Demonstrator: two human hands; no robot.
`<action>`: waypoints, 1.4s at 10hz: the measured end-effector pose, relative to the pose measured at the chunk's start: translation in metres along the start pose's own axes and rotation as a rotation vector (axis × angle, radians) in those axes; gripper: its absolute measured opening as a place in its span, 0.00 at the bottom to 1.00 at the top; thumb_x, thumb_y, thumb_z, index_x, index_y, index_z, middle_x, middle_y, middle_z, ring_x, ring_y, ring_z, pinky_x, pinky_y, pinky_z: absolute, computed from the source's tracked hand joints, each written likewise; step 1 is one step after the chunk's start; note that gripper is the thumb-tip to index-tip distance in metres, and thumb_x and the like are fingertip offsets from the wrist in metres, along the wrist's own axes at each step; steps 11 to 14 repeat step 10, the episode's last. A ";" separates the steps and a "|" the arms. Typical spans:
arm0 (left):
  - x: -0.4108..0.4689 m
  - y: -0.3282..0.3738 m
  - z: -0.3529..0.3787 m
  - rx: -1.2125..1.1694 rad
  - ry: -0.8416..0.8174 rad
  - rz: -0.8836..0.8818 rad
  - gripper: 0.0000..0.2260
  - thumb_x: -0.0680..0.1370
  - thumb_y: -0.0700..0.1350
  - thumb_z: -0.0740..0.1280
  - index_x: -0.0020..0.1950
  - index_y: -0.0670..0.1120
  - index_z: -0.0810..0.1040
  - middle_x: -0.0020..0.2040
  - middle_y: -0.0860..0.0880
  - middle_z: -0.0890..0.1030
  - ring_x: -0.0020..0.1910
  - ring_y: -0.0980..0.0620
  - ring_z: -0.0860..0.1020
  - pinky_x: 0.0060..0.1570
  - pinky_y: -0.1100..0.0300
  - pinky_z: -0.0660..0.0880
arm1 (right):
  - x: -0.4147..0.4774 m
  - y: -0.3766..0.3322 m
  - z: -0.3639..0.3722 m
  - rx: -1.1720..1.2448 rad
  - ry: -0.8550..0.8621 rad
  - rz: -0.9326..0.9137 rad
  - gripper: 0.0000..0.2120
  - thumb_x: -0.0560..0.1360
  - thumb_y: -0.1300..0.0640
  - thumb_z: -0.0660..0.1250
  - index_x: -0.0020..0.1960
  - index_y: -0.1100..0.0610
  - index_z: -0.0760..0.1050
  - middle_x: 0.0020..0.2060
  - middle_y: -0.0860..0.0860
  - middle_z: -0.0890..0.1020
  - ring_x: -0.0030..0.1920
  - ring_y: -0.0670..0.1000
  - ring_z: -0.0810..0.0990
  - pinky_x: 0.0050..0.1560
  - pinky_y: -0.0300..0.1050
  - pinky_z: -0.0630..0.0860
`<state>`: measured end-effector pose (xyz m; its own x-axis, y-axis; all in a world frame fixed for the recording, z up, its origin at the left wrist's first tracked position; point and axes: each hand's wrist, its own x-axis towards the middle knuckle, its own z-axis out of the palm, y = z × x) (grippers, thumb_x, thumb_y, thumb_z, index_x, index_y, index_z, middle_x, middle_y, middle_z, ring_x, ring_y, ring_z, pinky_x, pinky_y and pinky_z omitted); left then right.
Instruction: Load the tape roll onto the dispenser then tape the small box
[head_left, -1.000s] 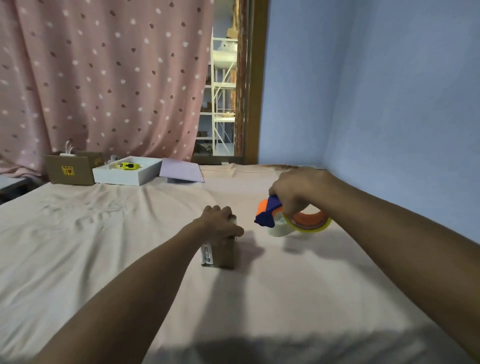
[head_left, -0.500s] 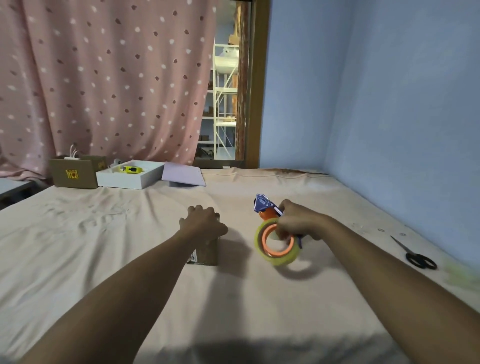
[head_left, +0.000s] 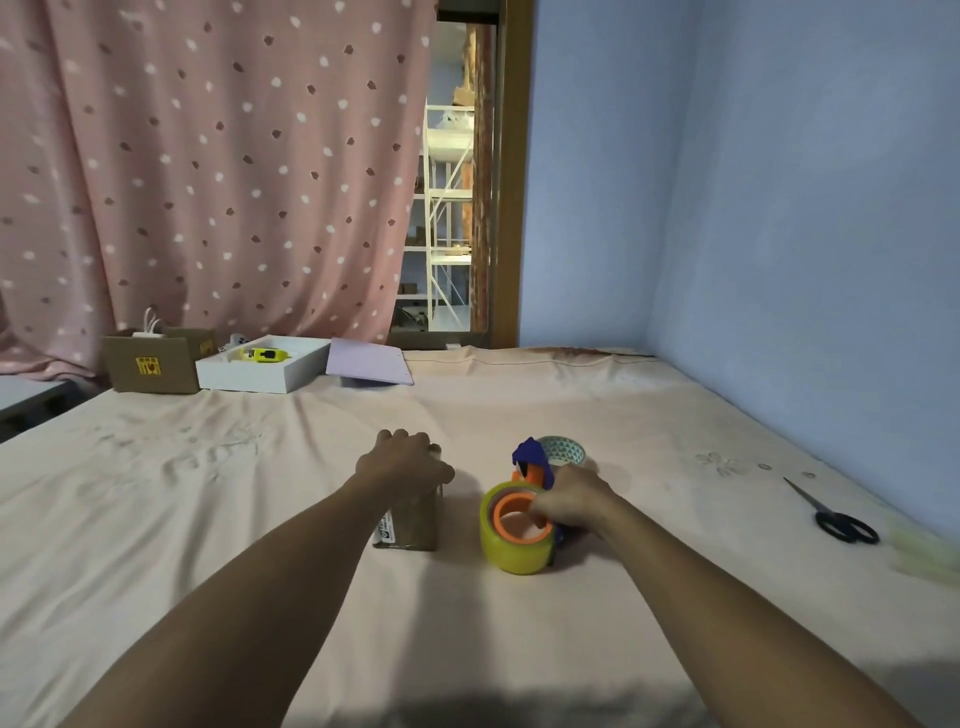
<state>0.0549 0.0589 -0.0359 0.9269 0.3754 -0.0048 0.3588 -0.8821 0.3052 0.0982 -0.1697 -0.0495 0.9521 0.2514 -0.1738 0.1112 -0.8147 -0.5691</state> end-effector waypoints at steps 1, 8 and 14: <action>-0.002 0.001 0.001 -0.004 0.007 -0.010 0.24 0.73 0.55 0.65 0.67 0.48 0.75 0.65 0.46 0.74 0.71 0.44 0.65 0.56 0.48 0.68 | 0.005 0.000 0.000 0.030 -0.013 0.011 0.20 0.61 0.53 0.72 0.52 0.55 0.81 0.46 0.55 0.86 0.48 0.54 0.84 0.53 0.50 0.83; -0.013 0.001 -0.005 0.253 -0.087 0.136 0.23 0.80 0.59 0.55 0.74 0.55 0.73 0.76 0.46 0.68 0.75 0.37 0.64 0.70 0.35 0.64 | 0.007 -0.022 -0.022 -0.008 -0.201 0.135 0.17 0.67 0.53 0.73 0.55 0.54 0.77 0.47 0.55 0.81 0.42 0.55 0.82 0.43 0.46 0.78; 0.006 -0.007 -0.001 0.362 -0.017 0.179 0.53 0.59 0.63 0.27 0.81 0.54 0.61 0.83 0.43 0.60 0.82 0.36 0.53 0.77 0.30 0.41 | 0.014 -0.047 -0.039 -0.211 0.098 -0.122 0.25 0.78 0.47 0.61 0.72 0.57 0.72 0.71 0.57 0.75 0.69 0.58 0.74 0.62 0.49 0.73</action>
